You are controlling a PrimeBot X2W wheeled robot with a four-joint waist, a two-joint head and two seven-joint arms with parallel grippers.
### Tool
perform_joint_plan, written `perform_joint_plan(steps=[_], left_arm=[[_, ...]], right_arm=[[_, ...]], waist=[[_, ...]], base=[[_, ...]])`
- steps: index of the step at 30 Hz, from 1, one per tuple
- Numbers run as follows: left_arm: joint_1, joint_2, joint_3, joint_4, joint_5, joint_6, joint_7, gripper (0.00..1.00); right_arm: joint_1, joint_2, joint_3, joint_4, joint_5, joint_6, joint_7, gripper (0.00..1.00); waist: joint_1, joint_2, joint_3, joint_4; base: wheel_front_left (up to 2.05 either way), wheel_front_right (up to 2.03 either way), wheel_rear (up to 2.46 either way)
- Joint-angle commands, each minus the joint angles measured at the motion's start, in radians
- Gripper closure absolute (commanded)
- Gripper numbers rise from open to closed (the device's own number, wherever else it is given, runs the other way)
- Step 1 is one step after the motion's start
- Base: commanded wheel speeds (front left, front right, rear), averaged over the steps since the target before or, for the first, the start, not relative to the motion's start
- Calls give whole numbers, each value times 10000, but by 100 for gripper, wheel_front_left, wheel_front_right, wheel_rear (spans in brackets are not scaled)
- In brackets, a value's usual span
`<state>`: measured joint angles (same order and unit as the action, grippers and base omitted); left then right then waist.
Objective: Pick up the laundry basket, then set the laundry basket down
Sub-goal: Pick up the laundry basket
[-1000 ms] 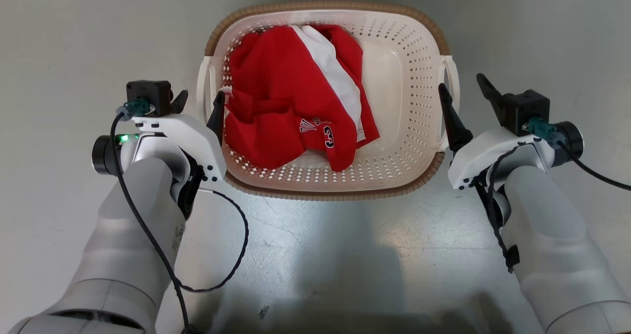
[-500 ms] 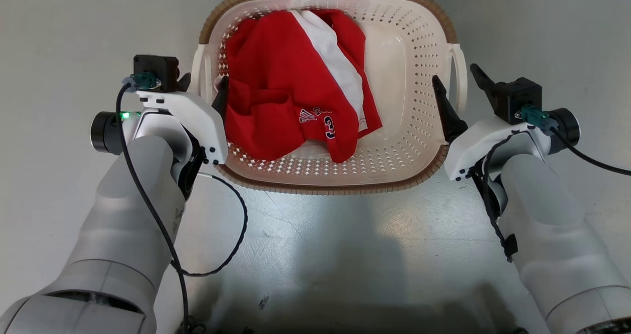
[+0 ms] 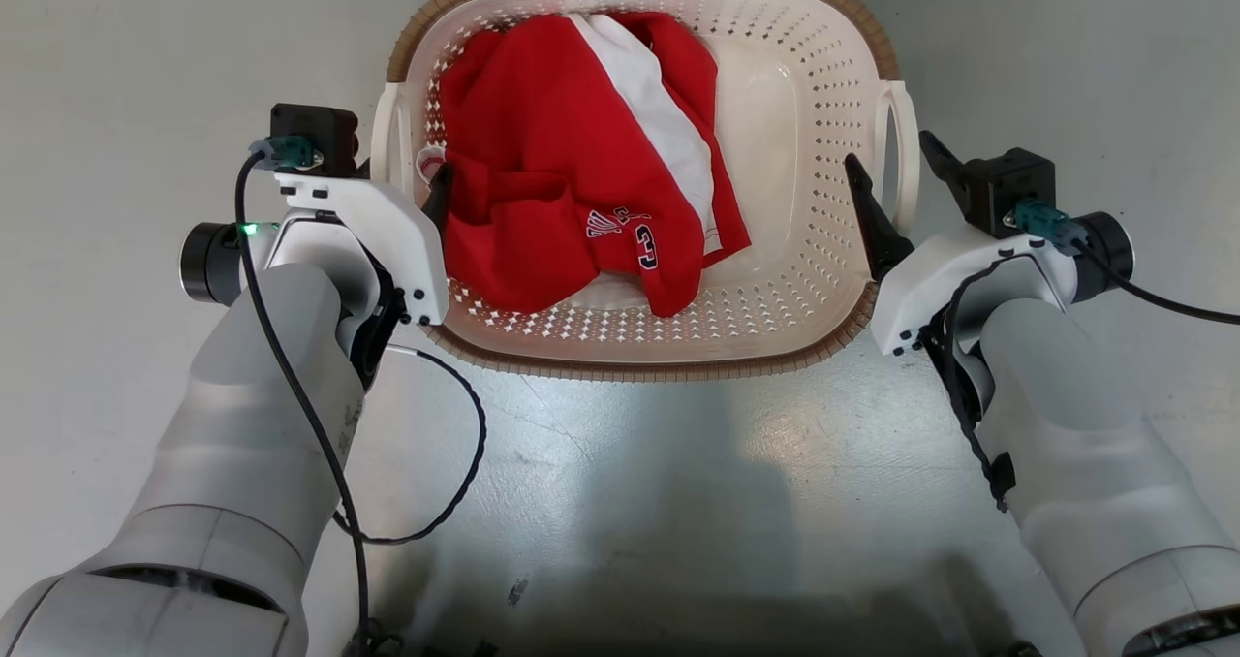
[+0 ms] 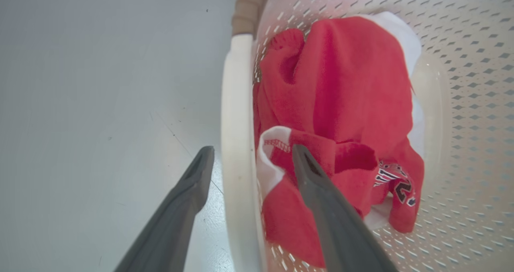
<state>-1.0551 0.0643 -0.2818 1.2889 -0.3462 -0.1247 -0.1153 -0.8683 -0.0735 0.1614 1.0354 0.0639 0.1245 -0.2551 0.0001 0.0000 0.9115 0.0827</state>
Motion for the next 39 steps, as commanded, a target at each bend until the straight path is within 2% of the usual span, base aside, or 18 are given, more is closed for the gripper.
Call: perform_joint_plan(steps=[1, 20, 21, 22, 23, 24, 33, 39], left_arm=[[115, 342, 91, -31, -48, -46, -6, 0], [139, 431, -222, 6, -77, 115, -25, 0], [133, 456, -240, 7, -72, 139, -61, 4], [129, 480, -246, 7, -78, 170, -78, 66], [131, 492, -252, 8, -88, 185, -94, 66], [144, 508, -267, 9, -93, 191, -82, 100], [460, 555, -338, 16, -214, 306, 211, 100], [790, 664, -478, 17, -207, 325, 426, 100]], right_arm=[[151, 233, 206, 18, 124, 62, -66, 0], [78, 233, 556, 341, 396, 62, -66, 0], [99, 233, 573, 372, 399, 62, -66, 2], [122, 233, 610, 409, 408, 62, -66, 52], [162, 233, 690, 504, 466, 62, -51, 100], [197, 233, 814, 626, 522, 62, 42, 100], [215, 233, 1231, 1111, 928, 62, 310, 100], [430, 233, 1754, 1255, 1298, 62, 782, 100]], waist=[[-1, 0, -6, 5], [-1, 0, -40, -7], [-1, 0, -53, -21], [-1, 0, -64, -31], [-1, 0, -81, -33], [-1, 0, -104, -42], [-1, 0, -544, -136], [-1, 0, -1266, -236]], base=[[0, 0, 0], [0, 0, 0], [0, 0, 0], [0, 0, 0], [0, 0, 0], [0, 0, 0], [0, 0, 0], [0, 0, 0]])
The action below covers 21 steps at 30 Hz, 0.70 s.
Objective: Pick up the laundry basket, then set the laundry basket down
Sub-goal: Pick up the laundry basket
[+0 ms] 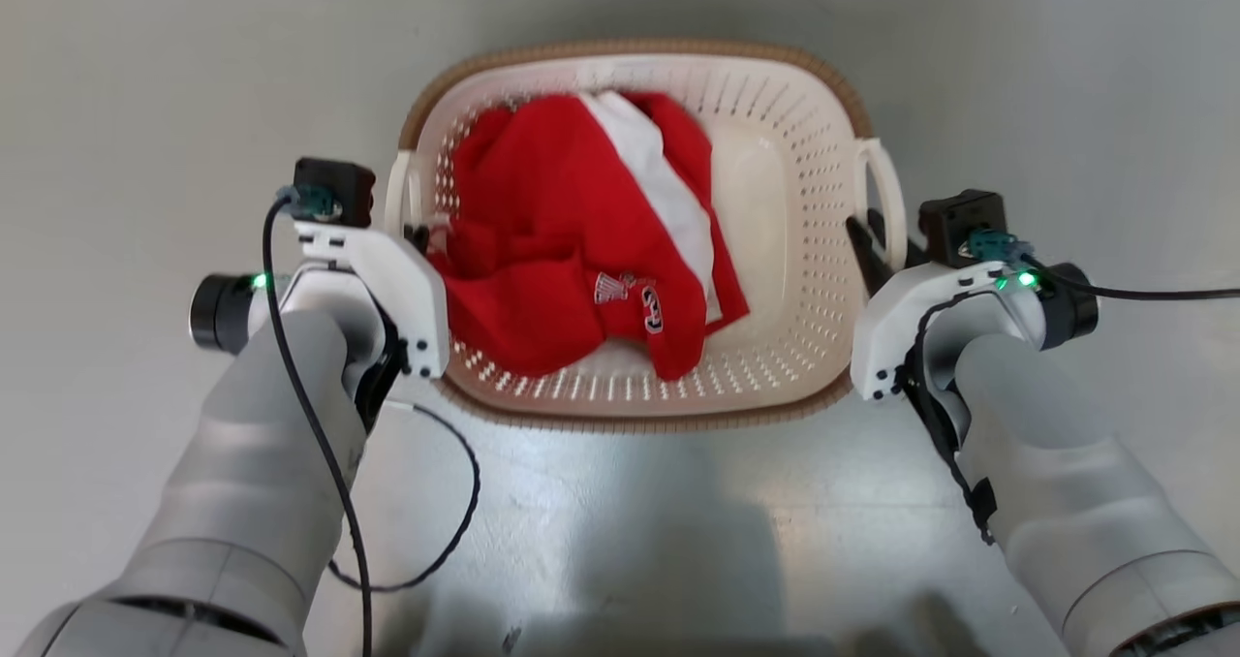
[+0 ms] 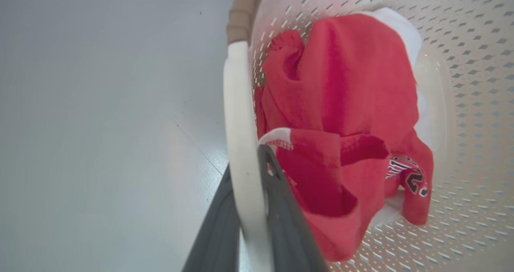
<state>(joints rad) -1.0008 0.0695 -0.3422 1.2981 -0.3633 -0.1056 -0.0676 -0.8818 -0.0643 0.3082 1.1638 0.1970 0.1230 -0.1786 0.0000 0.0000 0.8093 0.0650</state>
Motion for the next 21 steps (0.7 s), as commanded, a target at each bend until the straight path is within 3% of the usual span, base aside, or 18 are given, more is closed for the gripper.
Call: perform_joint_plan(steps=[1, 12, 14, 21], left_arm=[[324, 646, 120, -75, -51, 138, 1, 100], [1219, 818, -198, -74, 3, 149, 618, 100], [1603, 823, -280, -74, -14, 118, 793, 100], [2731, 650, -536, -73, -101, -58, 1382, 100]], right_arm=[[637, 141, 415, -36, 92, 77, 157, 100], [1404, 141, 1787, -110, 1375, 77, 1856, 100], [1768, 141, 2185, -189, 1711, 77, 2248, 100], [2641, 141, 2695, -196, 2536, 77, 2650, 100]], waist=[[0, 0, -421, -94], [0, 0, -2823, -437], [0, 0, -3702, -585], [0, 0, -5594, -902]], base=[[0, 0, 0], [0, 0, 0], [0, 0, 0], [0, 0, 0]])
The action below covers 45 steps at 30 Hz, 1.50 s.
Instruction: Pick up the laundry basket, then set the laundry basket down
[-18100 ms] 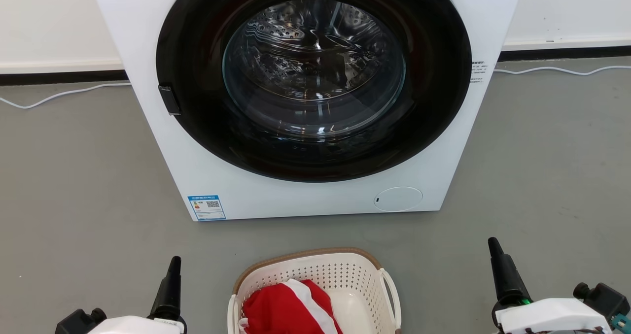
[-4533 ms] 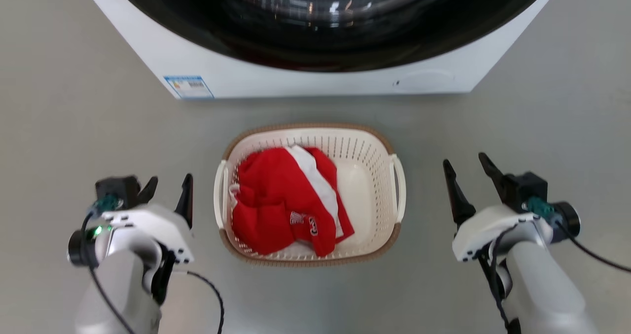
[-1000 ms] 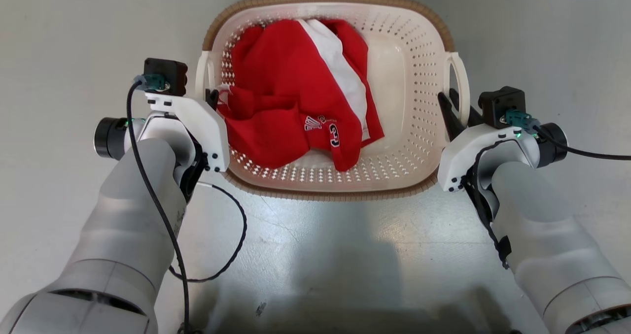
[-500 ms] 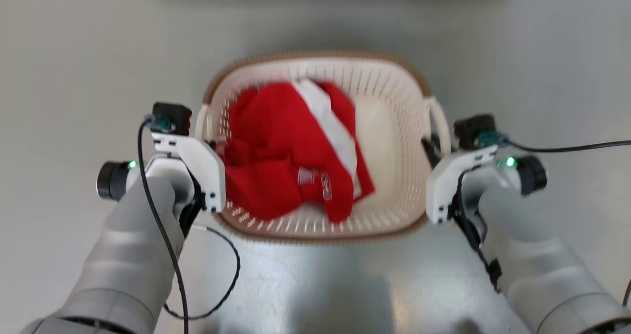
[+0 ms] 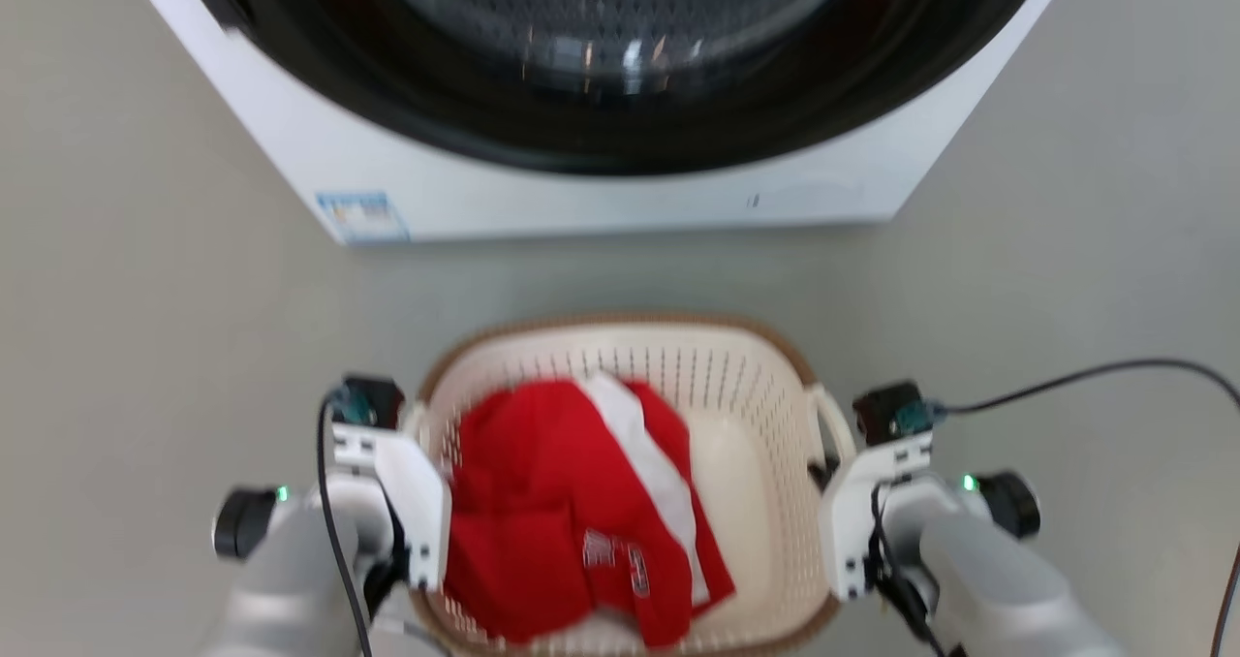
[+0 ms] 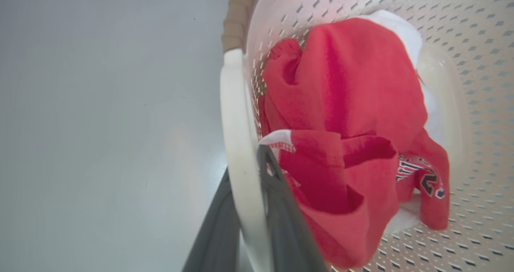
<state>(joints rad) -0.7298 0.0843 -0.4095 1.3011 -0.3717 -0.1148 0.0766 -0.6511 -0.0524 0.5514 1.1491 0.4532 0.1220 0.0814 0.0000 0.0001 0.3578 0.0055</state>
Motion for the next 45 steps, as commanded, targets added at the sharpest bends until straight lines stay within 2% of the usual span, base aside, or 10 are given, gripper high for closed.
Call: perform_joint_plan(steps=[1, 7, 16, 25, 45], left_arm=[[167, 484, 100, -104, -34, 10, 47, 100], [705, 446, -52, -104, -148, -73, 395, 100], [980, 229, -319, -104, -240, -118, 797, 100], [1205, 242, -637, -104, -300, -147, 1269, 100], [1215, 117, -1182, -131, -627, -158, 1460, 100]], right_arm=[[390, 22, 329, -7, 22, 87, 95, 100], [576, 22, 606, 145, 329, 87, 317, 100], [751, 22, 847, 354, 645, 87, 469, 100], [1150, 22, 1225, 186, 1203, 87, 739, 100], [963, 22, 1930, 198, 1870, 87, 918, 100]], waist=[[0, -1, -1299, -347], [0, -1, -2256, -503], [0, -1, -3024, -439], [0, -1, -3646, -458], [0, -1, -3884, -619]], base=[[0, 0, 0], [0, 0, 0], [0, 0, 0], [0, 0, 0], [0, 0, 0]])
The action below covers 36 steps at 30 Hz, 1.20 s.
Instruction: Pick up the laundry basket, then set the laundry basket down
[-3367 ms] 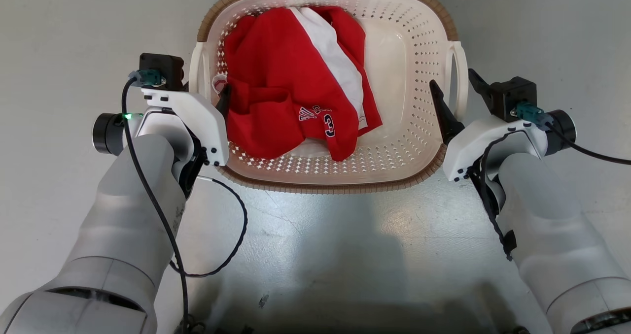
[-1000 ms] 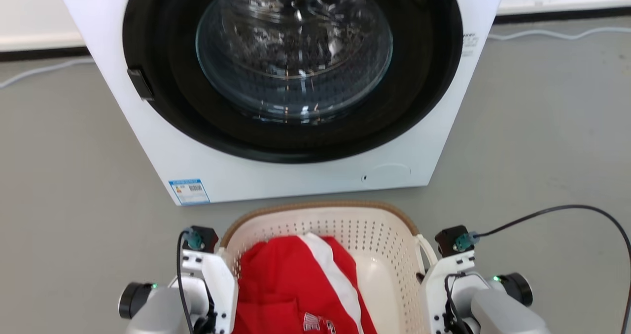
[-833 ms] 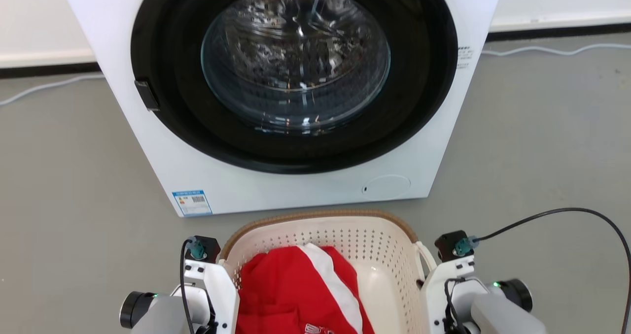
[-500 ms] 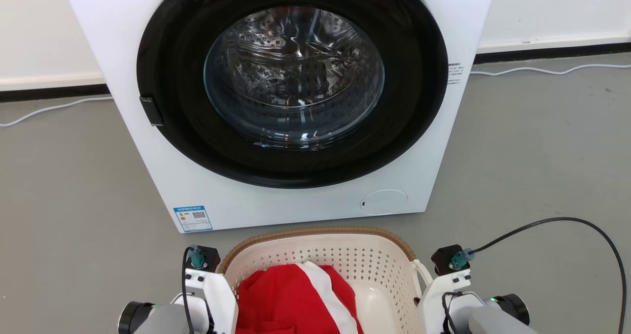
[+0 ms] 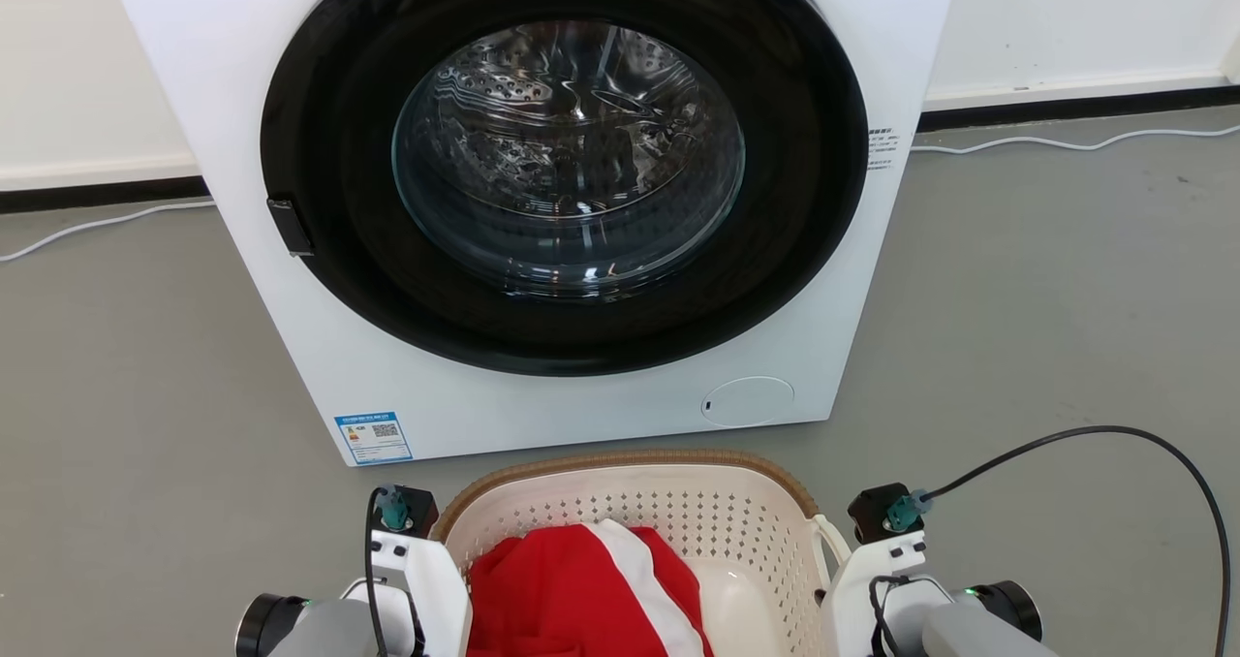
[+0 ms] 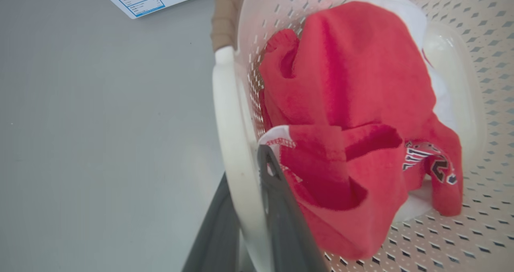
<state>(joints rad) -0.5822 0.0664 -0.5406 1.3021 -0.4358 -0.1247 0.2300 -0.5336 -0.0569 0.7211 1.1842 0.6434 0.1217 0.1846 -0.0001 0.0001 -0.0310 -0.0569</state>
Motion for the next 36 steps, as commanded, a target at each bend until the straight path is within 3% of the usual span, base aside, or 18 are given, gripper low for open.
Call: perform_joint_plan(steps=[1, 36], left_arm=[[-269, 300, 106, -140, -4, -58, -71, 100], [-561, 498, -582, -128, -444, -59, -24, 100]], right_arm=[[-225, 66, 252, -131, -13, 90, -118, 100], [-586, 66, 831, 63, 642, 90, -435, 100]], waist=[[1, -1, 13, 12], [1, -1, 319, 14]], base=[[0, 0, 0], [0, 0, 0]])
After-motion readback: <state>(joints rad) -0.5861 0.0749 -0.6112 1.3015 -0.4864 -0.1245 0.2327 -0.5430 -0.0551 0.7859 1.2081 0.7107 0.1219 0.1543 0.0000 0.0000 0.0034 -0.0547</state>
